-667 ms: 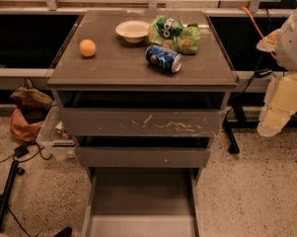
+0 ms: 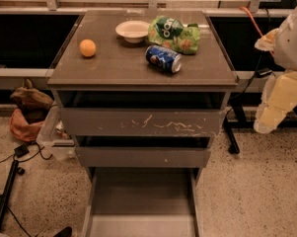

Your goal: Place pepsi can into bottom drawer

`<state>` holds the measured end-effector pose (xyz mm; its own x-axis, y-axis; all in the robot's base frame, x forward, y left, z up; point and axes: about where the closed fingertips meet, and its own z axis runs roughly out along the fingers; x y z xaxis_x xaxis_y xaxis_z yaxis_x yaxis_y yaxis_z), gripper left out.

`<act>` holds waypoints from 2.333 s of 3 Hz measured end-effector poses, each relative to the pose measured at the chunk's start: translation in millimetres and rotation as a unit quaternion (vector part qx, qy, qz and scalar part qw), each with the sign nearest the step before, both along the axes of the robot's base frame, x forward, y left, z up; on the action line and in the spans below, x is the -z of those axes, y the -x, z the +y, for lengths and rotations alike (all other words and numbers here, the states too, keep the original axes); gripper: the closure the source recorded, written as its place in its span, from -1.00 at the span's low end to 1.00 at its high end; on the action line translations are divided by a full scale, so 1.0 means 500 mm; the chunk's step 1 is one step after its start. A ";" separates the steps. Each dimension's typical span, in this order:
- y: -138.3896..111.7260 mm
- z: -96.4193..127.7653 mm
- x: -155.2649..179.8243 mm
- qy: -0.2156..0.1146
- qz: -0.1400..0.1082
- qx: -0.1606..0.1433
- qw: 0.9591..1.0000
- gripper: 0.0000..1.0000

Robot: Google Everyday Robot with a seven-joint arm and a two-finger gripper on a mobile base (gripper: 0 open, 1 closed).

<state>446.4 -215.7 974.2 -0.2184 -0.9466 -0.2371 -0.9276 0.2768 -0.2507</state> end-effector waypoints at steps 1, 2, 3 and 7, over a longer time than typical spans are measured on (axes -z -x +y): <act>-0.072 0.000 0.020 -0.009 -0.010 -0.015 1.000 -1.00; -0.143 0.006 0.044 -0.019 -0.014 -0.034 0.999 -1.00; -0.261 0.045 0.072 -0.038 -0.023 -0.070 0.997 -1.00; -0.415 0.143 0.093 -0.070 -0.050 -0.078 0.993 -1.00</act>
Offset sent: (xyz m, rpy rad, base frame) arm 0.1564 0.0106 -0.0441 0.0959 -0.0396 0.1550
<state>654.1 -144.3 927.9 -0.0403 -0.9230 -0.3827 -0.9344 0.1705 -0.3128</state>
